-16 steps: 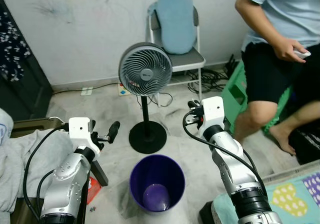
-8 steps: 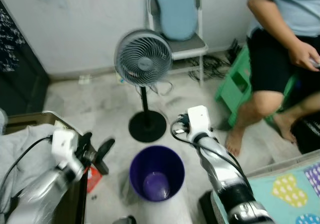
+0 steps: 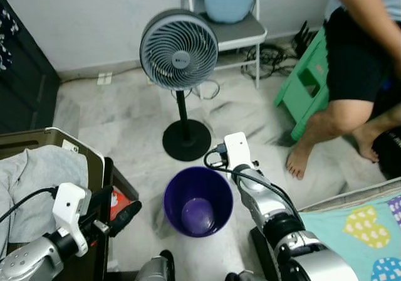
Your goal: Clean up the room
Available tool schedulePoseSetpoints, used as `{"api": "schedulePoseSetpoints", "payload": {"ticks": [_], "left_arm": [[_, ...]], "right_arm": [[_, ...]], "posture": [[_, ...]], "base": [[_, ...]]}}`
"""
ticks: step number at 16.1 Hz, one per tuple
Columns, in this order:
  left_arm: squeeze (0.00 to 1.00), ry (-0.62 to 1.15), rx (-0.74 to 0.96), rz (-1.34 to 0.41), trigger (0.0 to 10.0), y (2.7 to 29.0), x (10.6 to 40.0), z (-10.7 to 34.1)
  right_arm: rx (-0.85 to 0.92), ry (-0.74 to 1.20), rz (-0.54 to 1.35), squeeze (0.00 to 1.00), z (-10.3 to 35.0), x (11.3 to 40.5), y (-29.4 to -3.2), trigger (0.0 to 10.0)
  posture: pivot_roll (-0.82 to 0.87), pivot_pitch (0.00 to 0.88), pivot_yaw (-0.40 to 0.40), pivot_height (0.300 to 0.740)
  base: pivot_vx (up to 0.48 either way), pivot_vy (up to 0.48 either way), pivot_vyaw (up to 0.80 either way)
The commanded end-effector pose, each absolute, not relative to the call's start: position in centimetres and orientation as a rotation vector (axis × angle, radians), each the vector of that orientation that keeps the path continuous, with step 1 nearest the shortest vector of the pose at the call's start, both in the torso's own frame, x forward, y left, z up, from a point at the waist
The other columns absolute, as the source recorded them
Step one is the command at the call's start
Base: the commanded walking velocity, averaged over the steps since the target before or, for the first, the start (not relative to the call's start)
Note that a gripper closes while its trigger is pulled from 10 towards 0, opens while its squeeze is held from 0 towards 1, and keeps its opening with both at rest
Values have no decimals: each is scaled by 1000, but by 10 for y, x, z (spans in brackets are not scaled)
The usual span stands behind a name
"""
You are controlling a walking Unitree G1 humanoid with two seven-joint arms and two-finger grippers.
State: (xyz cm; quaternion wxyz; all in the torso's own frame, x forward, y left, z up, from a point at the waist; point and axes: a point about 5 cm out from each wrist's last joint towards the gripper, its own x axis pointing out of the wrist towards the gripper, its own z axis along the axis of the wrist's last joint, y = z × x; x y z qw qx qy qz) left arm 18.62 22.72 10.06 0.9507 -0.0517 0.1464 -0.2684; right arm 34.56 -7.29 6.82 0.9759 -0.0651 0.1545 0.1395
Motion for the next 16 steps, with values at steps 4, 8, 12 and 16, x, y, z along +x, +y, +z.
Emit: {"api": "schedulePoseSetpoints", "payload": {"ticks": [4,8,12,16], "left_arm": [[0,326,-86,-523,10000,238,177,112],[0,339,-84,-520,10000,238,173,115],[0,341,-80,-512,10000,239,171,120],[0,366,-70,-495,10000,244,162,121]], "right_arm": [[-86,266,370,0,86,347,-20,10000],[-45,224,447,0,100,341,16,10000],[-77,273,442,0,85,333,17,10000],[-74,272,436,0,88,335,17,10000]], "posture": [[202,281,55,740],[216,288,63,740],[250,313,64,740],[257,323,71,740]], "base": [[0,0,0],[0,0,0],[0,0,0],[0,0,0]]}}
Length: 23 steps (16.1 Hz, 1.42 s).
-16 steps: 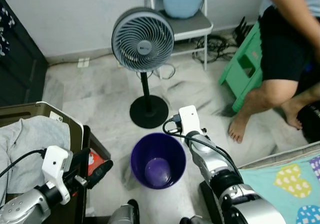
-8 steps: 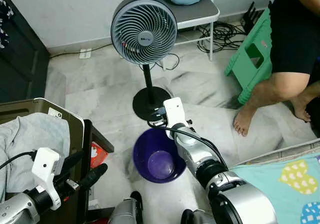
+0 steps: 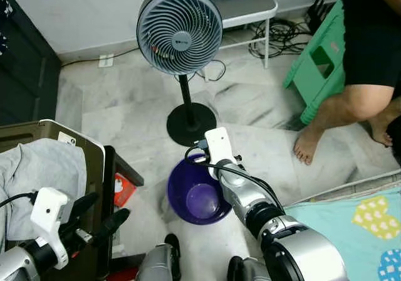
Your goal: Clean up the room
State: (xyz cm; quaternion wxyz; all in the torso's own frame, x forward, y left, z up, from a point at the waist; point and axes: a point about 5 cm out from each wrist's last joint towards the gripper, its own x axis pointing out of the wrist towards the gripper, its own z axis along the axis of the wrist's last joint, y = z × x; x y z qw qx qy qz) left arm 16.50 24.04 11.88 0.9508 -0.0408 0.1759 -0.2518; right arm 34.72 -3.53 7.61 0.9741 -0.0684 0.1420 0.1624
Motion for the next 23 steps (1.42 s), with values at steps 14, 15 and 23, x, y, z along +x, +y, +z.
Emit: {"api": "schedulePoseSetpoints", "payload": {"ticks": [14,15,23], "left_arm": [[0,361,-84,-481,10000,243,166,121],[0,361,-83,-478,10000,243,166,121],[0,330,-91,-488,10000,238,178,121]], "right_arm": [[-95,283,403,1000,84,337,8,10000],[-95,283,400,1000,84,337,7,10000],[-68,236,363,1000,92,346,-5,10000]], "posture": [[255,331,69,740],[255,331,69,740],[221,282,72,740]], "base": [[0,0,0],[0,0,0],[0,0,0]]}}
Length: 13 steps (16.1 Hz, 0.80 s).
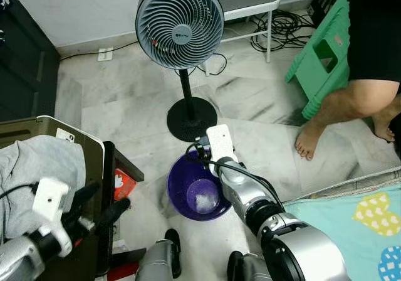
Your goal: Clean up the room
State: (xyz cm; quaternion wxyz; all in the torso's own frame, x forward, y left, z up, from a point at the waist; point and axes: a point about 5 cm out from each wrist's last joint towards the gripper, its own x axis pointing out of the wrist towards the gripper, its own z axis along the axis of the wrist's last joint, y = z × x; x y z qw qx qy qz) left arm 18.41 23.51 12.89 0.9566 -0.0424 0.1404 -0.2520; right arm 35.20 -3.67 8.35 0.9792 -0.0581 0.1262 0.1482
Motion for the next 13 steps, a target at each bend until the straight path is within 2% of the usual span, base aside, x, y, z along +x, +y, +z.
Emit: {"api": "schedulePoseSetpoints", "payload": {"ticks": [1,4,7,10,13], "left_arm": [[0,302,-109,-514,10000,229,186,121],[0,222,-157,-556,10000,205,208,126],[0,152,-216,-573,10000,184,224,130],[0,61,-253,-507,10000,169,242,135],[0,-19,-249,-355,10000,166,252,133]], "right_arm": [[-55,206,342,1000,96,351,-16,10000],[-42,108,300,1000,105,359,-47,10000],[-64,27,282,1000,111,355,-72,10000],[-74,-46,257,1000,122,341,-90,10000],[-75,-79,218,1000,127,325,-110,10000]], "posture": [[192,260,65,740],[117,202,49,740],[58,147,39,740],[6,89,33,740],[-28,32,33,740]], "base": [[0,0,0],[0,0,0],[0,0,0],[0,0,0],[0,0,0]]}}
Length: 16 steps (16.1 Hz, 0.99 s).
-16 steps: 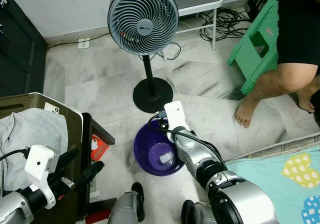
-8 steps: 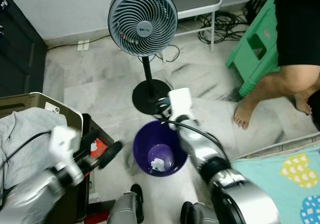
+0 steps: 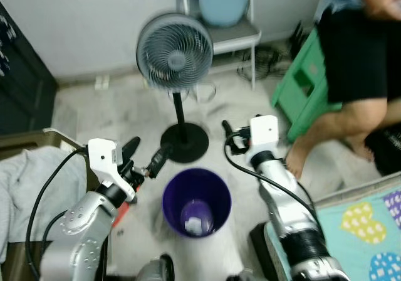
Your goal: Clean up the room
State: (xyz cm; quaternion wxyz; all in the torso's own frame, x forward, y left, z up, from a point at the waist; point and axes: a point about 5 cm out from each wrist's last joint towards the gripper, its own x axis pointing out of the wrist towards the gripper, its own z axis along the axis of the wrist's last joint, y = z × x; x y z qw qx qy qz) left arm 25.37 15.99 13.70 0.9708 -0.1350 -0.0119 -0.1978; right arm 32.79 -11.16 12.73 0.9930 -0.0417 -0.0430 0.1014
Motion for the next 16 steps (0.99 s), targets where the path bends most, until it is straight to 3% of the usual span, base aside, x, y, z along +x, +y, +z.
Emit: {"api": "schedulePoseSetpoints", "payload": {"ticks": [1,5,6,7,16], "left_arm": [[0,-27,-237,-311,10000,168,254,131],[0,-71,-226,-185,10000,176,255,129],[0,-70,-227,-179,10000,176,252,127],[0,-68,-224,-160,10000,177,249,123],[0,-10,-249,-200,10000,175,244,107]], "right_arm": [[-82,-75,212,1000,128,322,-114,10000],[-130,-72,204,1000,130,316,-130,10000],[-142,-73,207,698,130,314,-133,10000],[-146,-72,220,0,131,307,-136,10000],[-152,-40,200,0,120,269,-152,10000]], "posture": [[-32,12,29,740],[-34,0,7,740],[-33,0,2,740],[-32,0,-8,740],[-64,0,-1,740]], "base": [[0,0,0],[0,0,0],[0,0,0],[0,0,0],[0,0,0]]}}
